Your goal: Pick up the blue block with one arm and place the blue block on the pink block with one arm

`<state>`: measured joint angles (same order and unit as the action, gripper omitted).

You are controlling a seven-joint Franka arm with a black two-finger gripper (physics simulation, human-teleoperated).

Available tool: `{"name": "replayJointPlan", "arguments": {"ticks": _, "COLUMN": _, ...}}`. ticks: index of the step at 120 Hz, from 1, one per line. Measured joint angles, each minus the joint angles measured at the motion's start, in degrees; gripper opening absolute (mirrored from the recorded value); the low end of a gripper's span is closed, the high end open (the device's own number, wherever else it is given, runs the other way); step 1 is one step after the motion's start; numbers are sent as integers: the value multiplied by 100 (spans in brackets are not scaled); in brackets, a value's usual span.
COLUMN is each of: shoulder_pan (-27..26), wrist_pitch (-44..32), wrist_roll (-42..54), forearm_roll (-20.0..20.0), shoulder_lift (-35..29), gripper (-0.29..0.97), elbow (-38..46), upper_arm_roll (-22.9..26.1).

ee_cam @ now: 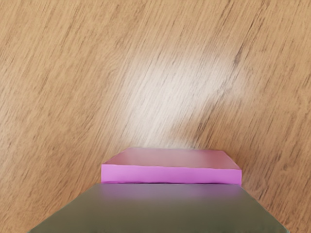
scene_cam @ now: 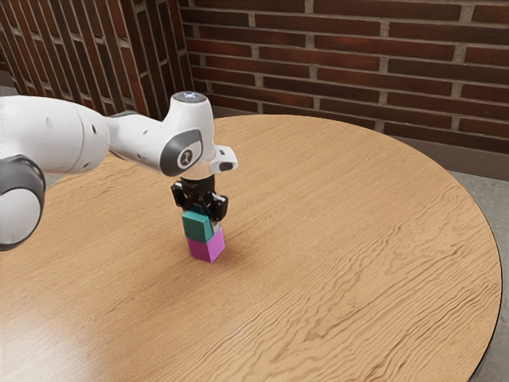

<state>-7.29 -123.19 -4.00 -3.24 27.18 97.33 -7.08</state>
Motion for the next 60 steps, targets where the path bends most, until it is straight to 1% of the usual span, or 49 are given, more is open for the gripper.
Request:
{"name": "replayJointPlan", "arguments": {"ticks": 20, "shoulder_pan": 0, "wrist_pitch": -29, "wrist_roll": 4, "forearm_roll": -2, "shoulder_lift": 22, "gripper": 39, "elbow": -1, "upper_arm_roll": -2}}
{"name": "replayJointPlan", "arguments": {"ticks": 43, "shoulder_pan": -1, "wrist_pitch": -51, "wrist_roll": 77, "forearm_roll": 30, "shoulder_lift": 37, "gripper": 54, "elbow": -2, "upper_arm_roll": -4}}
{"name": "replayJointPlan", "arguments": {"ticks": 60, "shoulder_pan": -1, "wrist_pitch": -57, "wrist_roll": 119, "forearm_roll": 36, "shoulder_lift": 36, "gripper": 61, "elbow": -3, "upper_arm_roll": -4}}
